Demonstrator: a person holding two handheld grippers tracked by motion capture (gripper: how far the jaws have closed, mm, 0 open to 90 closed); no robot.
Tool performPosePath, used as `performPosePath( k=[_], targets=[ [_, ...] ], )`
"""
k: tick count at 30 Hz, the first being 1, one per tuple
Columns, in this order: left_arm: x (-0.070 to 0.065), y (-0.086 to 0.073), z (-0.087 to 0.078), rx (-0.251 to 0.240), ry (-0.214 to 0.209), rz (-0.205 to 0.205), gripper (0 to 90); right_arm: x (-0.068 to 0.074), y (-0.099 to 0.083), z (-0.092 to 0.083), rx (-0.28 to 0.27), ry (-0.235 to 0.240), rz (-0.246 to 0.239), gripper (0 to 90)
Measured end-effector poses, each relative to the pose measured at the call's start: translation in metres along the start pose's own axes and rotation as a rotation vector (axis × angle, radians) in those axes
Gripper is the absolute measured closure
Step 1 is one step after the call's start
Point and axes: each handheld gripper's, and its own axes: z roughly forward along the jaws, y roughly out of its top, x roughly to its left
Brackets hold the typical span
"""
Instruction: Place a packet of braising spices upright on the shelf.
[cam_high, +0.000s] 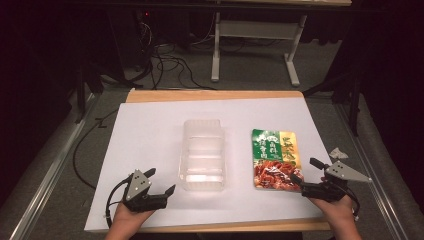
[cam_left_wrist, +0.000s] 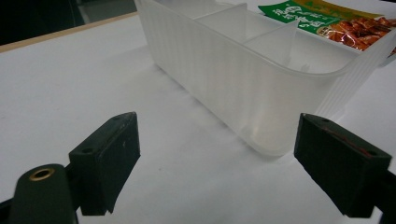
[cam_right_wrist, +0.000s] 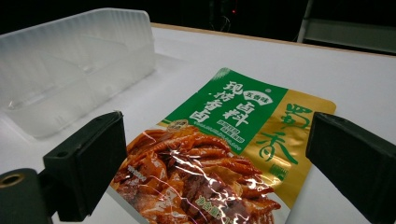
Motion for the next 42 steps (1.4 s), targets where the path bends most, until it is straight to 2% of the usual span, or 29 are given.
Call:
performPosePath(
  k=[8,25,33,38,42],
  targets=[
    [0.000,-0.002,-0.001,0.009,0.001,0.009,14.8,-0.003,0.002,0.001,-0.020,-0.009,0.003,5.4],
    [0.001,-0.002,-0.003,0.005,0.002,0.012,14.8,-0.007,-0.001,0.004,-0.002,-0.019,0.025,9.0],
    [0.001,-0.001,-0.002,0.008,0.003,0.015,14.8,-0.006,-0.001,0.016,0.026,-0.012,0.027,9.2],
    [0.000,-0.002,-0.004,0.011,0.007,0.010,14.8,-0.011,0.007,0.025,0.032,-0.019,0.045,9.5],
    [0.001,-0.003,-0.004,0.009,0.007,0.008,14.8,-0.020,0.014,0.040,0.064,-0.038,0.089,10.5]
  ],
)
